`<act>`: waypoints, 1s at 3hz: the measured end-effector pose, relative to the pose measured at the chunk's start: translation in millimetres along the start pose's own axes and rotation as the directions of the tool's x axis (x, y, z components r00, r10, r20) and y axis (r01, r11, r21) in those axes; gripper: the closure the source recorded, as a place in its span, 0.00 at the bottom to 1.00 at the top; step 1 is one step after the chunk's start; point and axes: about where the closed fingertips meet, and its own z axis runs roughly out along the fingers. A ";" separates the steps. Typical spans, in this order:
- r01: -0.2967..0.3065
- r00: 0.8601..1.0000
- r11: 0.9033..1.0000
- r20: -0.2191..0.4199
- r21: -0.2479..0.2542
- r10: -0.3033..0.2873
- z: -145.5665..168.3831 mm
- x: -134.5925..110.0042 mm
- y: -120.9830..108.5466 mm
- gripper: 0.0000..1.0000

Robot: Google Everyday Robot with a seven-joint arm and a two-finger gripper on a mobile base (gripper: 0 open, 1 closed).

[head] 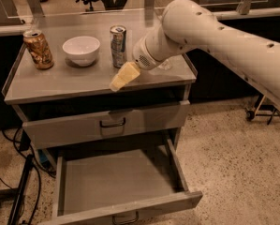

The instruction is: Place redbull can into middle drawer

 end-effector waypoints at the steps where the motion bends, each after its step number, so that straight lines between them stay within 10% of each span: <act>1: -0.005 1.000 0.998 0.009 0.066 0.004 -11.2 1.9 -54.9 0.00; 3: -0.030 0.999 0.999 0.024 0.045 0.029 -5.0 -3.6 -53.4 0.00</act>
Offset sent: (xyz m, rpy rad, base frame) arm 0.0666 -0.0505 0.0273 -0.0001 -0.0737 -0.0698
